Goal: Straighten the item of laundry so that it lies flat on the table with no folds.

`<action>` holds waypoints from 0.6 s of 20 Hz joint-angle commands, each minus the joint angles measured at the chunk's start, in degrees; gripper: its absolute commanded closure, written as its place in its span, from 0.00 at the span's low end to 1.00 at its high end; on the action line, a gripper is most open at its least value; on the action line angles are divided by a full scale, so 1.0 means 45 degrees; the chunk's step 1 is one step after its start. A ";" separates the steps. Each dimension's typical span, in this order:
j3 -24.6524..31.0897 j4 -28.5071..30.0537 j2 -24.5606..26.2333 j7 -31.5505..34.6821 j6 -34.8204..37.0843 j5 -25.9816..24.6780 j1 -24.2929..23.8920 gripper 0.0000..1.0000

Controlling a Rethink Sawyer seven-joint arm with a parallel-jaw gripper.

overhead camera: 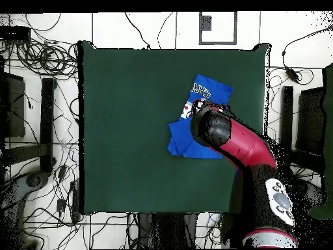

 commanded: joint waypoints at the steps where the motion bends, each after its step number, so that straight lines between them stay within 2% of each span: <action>1: 0.1616 0.1368 0.0757 0.3235 -0.0750 0.0312 0.0727 0.00; 12: 0.1939 0.1616 0.0919 0.3176 -0.1287 0.0237 0.0727 0.00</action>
